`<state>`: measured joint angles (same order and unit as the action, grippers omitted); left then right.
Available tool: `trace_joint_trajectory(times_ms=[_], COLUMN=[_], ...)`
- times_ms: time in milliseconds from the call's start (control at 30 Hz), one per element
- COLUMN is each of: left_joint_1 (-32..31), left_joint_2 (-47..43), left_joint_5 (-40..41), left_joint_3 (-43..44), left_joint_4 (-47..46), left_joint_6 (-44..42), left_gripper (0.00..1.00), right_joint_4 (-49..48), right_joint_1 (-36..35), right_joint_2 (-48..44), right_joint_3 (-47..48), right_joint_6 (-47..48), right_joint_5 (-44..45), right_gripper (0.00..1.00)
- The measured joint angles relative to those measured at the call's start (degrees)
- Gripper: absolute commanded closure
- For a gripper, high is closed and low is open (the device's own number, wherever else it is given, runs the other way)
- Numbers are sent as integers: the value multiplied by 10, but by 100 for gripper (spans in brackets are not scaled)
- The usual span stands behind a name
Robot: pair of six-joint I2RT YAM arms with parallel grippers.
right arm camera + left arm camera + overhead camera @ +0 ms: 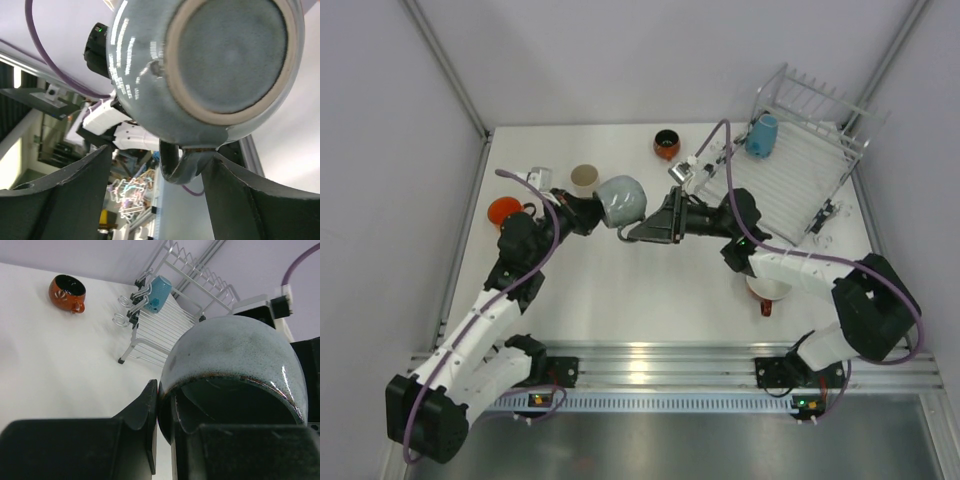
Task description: Load the cups into the dish rack
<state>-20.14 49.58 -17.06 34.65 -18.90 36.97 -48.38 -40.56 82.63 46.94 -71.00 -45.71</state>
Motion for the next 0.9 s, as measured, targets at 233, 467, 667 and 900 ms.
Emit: trace_joint_trajectory(times_ms=[233,467,667,900], left_joint_1=[0,1,5,5], left_joint_2=[-7,-14,-16,-19], left_joint_5=[0,15,36,38], left_joint_3=[-12,-24,-35,-39], left_joint_4=[-19,-21,-16,-19], left_joint_6=[0,-2,-3,2], left_gripper=[100,100,100,91], right_joint_4=[-145,-219,-238,-241], right_joint_1=[-25,-40,-45,-46], right_joint_2=[81,145,170,170], right_joint_3=[4,9,7,7], right_joint_6=[-114,-202,-222,-220], right_joint_5=[12,35,50,51], right_gripper=[49,78,100,100])
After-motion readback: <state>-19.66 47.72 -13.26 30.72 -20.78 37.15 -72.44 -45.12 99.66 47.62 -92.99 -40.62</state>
